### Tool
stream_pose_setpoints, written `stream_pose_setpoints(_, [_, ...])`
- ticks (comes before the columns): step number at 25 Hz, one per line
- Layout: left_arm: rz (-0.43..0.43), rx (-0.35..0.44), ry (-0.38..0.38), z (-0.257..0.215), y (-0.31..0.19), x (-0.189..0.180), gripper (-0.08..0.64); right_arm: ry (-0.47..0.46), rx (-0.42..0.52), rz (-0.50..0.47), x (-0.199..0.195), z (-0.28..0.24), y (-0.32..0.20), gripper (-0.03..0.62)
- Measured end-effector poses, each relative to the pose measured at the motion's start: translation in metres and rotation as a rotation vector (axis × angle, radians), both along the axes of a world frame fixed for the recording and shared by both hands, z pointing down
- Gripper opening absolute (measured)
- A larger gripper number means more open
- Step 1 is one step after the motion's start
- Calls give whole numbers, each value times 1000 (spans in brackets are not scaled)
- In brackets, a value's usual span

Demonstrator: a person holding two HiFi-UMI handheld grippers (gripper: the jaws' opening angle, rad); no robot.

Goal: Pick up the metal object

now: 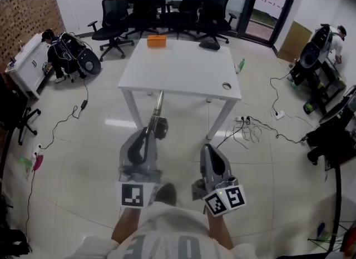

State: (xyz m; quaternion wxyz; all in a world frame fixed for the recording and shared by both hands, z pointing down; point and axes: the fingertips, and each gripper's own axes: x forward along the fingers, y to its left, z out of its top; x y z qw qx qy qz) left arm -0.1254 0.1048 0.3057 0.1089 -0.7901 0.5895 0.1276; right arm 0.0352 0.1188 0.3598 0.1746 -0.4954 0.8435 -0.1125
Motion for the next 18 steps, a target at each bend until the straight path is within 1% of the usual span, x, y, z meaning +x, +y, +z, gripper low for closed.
stream_pose_setpoints(3, [35,3,-2,-2,15,-2,23,11,0,2,-14,-4,16,11])
stream_pose_setpoints(7, [65,6,29,-10,34,-6,23,84,-3,24,-22,-8,38,11])
stream_pose_setpoints(9, [73,2,38,-14,45,-16,23,96,3,40,-30,-13,52,11])
stream_pose_setpoints(11, [76,25,28,-15,51,-27,23,97,-8,54,-38,-10,59,11])
stream_pose_setpoints(13, [68,56,38,-15,50,-34,23,97,-27,49,-43,-4,61,11])
stream_pose_setpoints(16, [81,27,40,-10,41,-30,23,121,-43,68,-39,-4,60,11])
stream_pose_setpoints(18, [90,8,42,-13,31,-30,23,116,-54,81,-39,-7,59,11])
